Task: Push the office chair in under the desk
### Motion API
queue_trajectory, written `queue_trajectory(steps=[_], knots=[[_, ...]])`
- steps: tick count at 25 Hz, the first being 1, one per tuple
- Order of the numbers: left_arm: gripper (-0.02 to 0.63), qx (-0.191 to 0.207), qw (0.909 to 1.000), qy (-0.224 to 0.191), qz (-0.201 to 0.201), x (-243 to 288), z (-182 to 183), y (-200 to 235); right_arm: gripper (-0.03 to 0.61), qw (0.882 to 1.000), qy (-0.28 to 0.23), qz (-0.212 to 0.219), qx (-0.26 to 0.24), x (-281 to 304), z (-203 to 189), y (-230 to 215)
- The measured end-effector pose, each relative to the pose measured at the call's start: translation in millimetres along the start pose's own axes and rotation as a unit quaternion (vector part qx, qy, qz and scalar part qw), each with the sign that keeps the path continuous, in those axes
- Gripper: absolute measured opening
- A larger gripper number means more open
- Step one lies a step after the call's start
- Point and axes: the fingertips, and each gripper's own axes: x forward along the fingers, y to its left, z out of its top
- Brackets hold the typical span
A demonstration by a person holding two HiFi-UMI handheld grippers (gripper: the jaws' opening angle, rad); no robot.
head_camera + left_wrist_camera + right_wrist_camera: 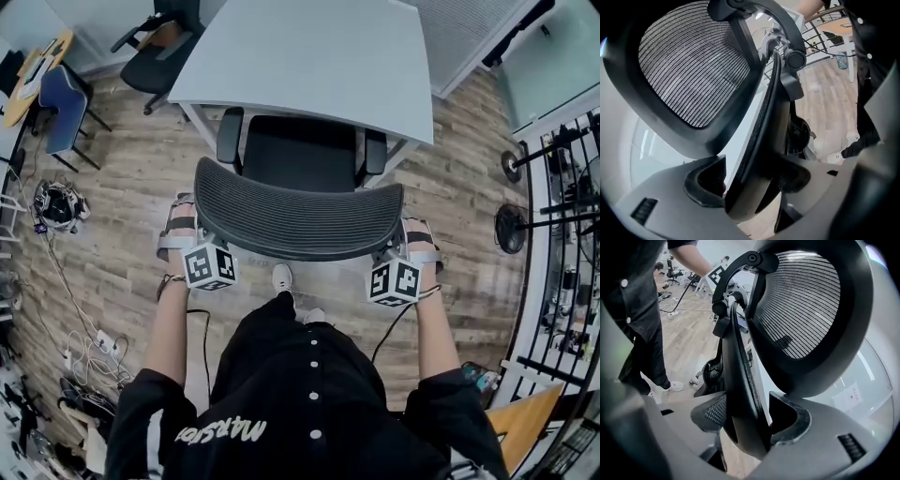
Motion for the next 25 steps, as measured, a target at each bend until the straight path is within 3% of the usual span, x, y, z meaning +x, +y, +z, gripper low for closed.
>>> queue_trajectory(steps=[25], knots=[[0.313, 0.013, 0.9998, -0.017, -0.002, 50.9, -7.3, 37.7, 0.264, 1.000, 0.015, 0.001, 0.015, 38.8, 5.2, -29.3]])
